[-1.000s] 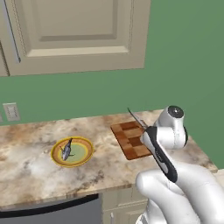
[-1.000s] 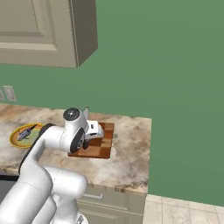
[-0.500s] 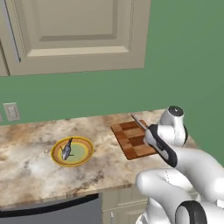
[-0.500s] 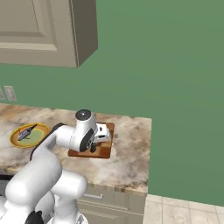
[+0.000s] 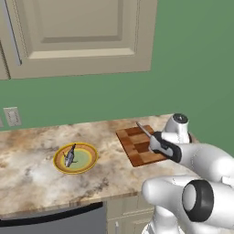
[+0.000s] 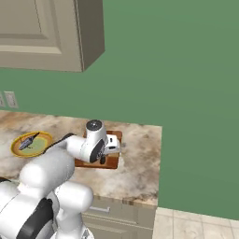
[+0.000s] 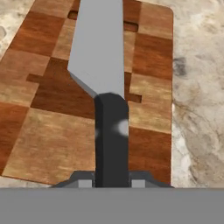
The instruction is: Pick up the knife from the drawer and place it on the cutting board. Then place the meat from the plate to the cutting board.
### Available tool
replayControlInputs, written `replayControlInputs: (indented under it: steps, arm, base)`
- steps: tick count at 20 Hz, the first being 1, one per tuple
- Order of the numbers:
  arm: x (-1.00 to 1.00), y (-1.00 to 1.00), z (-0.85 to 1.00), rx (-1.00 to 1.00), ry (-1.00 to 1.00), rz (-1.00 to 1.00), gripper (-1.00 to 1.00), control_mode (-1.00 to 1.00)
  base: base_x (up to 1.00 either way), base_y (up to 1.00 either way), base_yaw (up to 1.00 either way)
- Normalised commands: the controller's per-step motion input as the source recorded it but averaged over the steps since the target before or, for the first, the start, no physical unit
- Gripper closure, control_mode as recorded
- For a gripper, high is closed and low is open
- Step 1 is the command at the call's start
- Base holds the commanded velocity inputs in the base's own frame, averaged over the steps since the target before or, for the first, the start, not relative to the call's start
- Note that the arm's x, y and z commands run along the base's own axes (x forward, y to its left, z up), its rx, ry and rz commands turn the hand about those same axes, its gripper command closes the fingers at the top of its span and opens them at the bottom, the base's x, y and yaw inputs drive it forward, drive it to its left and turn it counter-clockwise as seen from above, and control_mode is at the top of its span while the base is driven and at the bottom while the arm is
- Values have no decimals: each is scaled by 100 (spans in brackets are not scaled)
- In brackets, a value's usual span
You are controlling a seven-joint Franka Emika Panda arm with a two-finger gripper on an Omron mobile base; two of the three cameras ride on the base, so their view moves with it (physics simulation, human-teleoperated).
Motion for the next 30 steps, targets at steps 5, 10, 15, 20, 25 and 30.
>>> replayControlInputs:
  steps: [5, 10, 15, 20, 25, 30]
  arm:
    - [34, 0, -21, 0, 0, 0, 100, -100]
    - [32, 0, -30, 0, 4, 0, 100, -100]
    - [32, 0, -31, 0, 9, 1, 100, -100]
    - [37, 0, -28, 0, 1, 1, 100, -100]
    - [14, -1, -17, 0, 0, 0, -100, -100]
    - [-6, -3, 3, 2, 2, 0, -100, -100]
  base:
    - [0, 0, 0]
    - [0, 0, 0]
    - [0, 0, 0]
    - [0, 0, 0]
    - [0, 0, 0]
    - [0, 0, 0]
